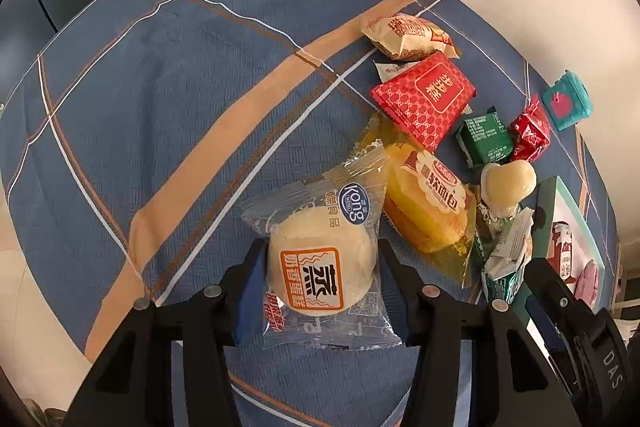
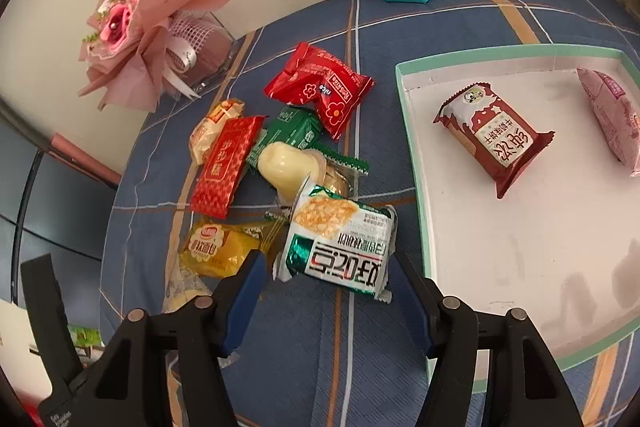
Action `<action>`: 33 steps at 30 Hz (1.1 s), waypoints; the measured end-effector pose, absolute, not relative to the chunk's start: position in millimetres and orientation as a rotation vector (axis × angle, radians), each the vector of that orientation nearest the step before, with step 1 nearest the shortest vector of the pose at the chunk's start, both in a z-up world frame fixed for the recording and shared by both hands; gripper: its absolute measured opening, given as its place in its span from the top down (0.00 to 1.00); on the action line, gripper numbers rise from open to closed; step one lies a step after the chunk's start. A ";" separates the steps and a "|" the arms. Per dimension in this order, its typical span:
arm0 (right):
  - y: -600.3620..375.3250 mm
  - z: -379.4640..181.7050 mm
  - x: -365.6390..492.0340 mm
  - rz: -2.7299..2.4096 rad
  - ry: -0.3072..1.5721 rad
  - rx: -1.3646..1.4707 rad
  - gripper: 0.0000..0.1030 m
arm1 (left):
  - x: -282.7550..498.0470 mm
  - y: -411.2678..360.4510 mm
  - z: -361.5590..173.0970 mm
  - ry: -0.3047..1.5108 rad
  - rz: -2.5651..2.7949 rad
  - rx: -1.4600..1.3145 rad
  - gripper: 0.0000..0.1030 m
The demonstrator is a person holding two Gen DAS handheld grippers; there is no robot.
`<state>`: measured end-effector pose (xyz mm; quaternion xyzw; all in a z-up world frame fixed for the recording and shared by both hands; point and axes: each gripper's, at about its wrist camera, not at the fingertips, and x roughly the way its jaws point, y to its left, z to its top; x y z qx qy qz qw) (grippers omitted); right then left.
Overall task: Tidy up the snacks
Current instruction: 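Grasp the green-white cracker pack with the right tool while the left tool grasps the wrapped steamed bun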
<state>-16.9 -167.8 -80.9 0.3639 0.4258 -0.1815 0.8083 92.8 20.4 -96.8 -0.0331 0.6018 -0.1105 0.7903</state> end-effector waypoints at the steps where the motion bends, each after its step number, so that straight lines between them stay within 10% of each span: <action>1: -168.6 -81.8 -15.5 -0.392 0.912 0.784 0.36 | 93.6 20.3 -97.2 1.295 -0.237 -0.073 0.47; 33: -176.7 -94.6 -5.4 -0.446 0.915 0.857 0.49 | 93.5 15.1 -89.8 1.278 -0.252 -0.060 0.49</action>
